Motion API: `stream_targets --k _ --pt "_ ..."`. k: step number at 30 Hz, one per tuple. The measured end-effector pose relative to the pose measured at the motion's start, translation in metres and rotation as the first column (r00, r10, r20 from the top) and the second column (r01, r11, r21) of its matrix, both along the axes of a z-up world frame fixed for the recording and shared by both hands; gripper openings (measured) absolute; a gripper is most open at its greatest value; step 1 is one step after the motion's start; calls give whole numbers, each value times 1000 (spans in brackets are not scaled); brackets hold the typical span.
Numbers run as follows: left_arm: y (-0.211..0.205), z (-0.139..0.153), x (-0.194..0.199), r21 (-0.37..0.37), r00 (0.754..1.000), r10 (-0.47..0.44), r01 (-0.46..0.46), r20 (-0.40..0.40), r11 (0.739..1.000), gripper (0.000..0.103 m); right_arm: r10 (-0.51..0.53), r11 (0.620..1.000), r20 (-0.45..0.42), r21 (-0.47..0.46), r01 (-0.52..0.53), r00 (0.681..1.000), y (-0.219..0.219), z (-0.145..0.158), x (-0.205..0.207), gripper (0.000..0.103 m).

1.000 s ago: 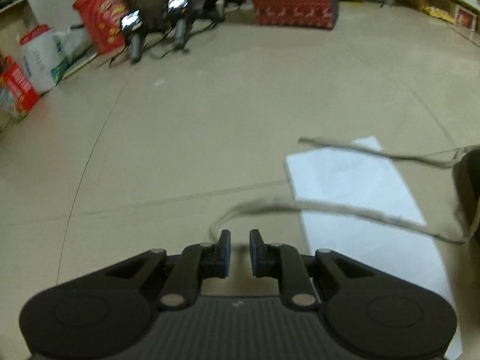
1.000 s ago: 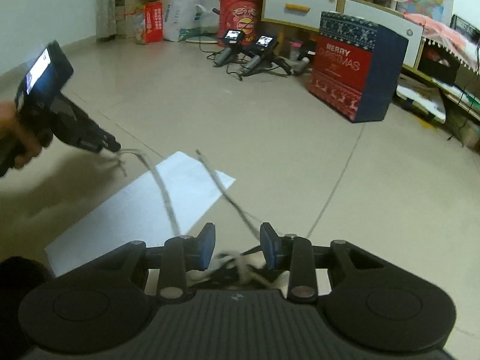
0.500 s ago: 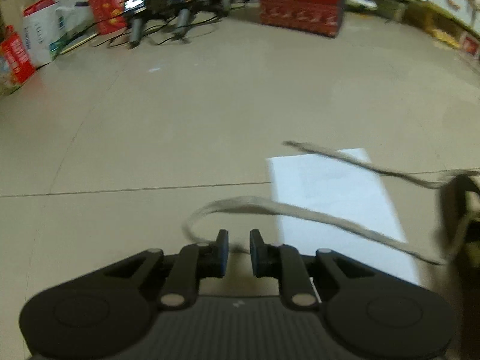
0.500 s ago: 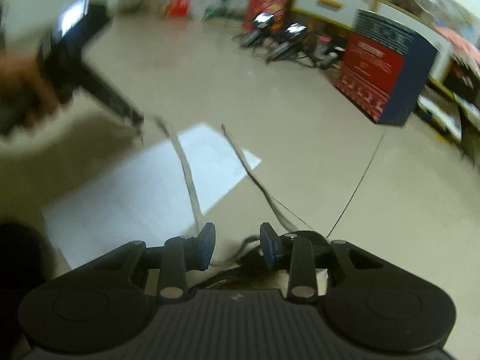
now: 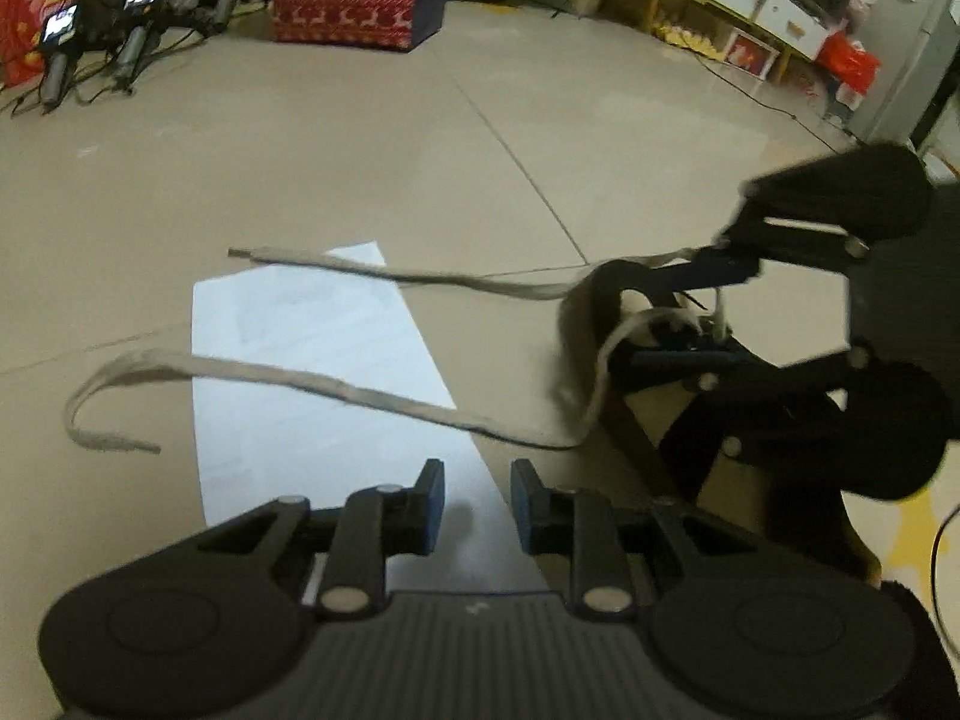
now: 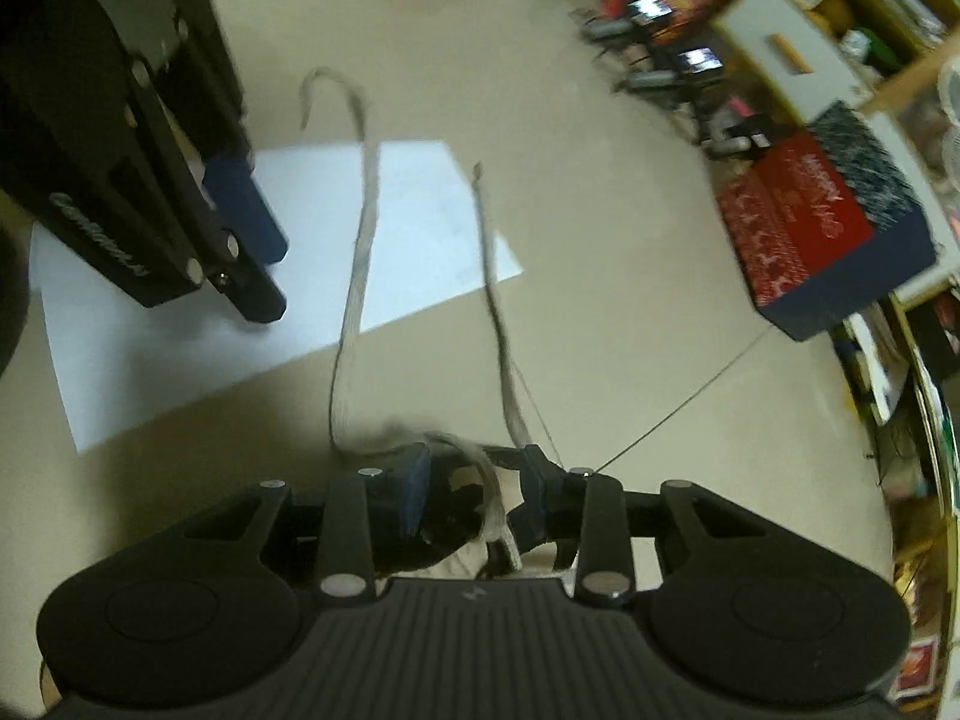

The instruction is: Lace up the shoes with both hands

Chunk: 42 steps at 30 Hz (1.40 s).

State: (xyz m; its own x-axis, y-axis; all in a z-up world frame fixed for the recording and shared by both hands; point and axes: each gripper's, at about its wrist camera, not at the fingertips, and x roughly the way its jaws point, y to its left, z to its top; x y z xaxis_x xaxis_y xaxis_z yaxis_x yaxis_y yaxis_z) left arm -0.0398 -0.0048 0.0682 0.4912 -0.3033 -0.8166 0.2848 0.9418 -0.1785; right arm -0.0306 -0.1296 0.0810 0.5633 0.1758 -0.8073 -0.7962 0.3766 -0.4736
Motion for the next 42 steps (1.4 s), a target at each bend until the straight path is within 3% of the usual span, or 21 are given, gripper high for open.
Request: stream_targets --k 4,5,6,7,9,11,13,17,21,26,30,35,36,39,42 --pt "-3 -2 -3 -16 1000 -5 5 -1 1000 25 18 997 9 -72 -17 1000 10 -6 3 34" --pt "-4 -3 -4 -24 1000 -5 5 -2 1000 25 18 998 15 -65 -17 1000 11 -10 4 28" --pt "-5 -3 -5 -33 1000 -4 4 -3 999 25 14 999 22 -50 -13 1000 10 -13 3 12" --pt "-6 -3 -6 -49 1000 -4 4 -2 999 25 -6 1000 42 -6 6 999 8 -12 1 4" --pt "-8 -1 -8 -95 1000 -11 11 5 995 25 -117 979 58 176 105 991 -7 1 0 3" --pt "-10 0 -9 -145 1000 -18 19 10 989 26 -234 897 18 389 209 972 -29 16 -1 2" --pt "-12 -3 -7 -213 1000 -13 11 -10 977 27 -313 807 1 528 265 950 -48 24 -6 2" --pt "-13 -12 3 -352 999 16 -28 -37 936 28 -359 684 -58 663 305 931 -72 30 -13 2" --pt "-26 -11 15 -369 998 32 -11 52 929 35 -381 571 -163 733 371 910 -86 30 -13 2" --pt "-51 -4 25 -326 990 -2 49 142 944 37 -397 516 -227 746 421 889 -90 32 -6 3" --pt "-70 -3 27 -270 978 -18 75 208 960 37 -376 460 -329 746 483 866 -98 32 8 3" --pt "-97 7 28 -127 954 -39 80 297 989 36 -366 328 -486 731 598 794 -110 32 16 3" --pt "-100 9 29 -103 949 -38 73 312 992 34 -362 294 -515 728 620 777 -113 31 16 3" --pt "-104 12 33 -74 934 -45 76 354 994 13 -345 204 -583 718 665 735 -122 26 14 3" --pt "-105 13 36 -50 922 -80 107 378 993 5 -349 183 -581 727 661 735 -123 25 9 3"
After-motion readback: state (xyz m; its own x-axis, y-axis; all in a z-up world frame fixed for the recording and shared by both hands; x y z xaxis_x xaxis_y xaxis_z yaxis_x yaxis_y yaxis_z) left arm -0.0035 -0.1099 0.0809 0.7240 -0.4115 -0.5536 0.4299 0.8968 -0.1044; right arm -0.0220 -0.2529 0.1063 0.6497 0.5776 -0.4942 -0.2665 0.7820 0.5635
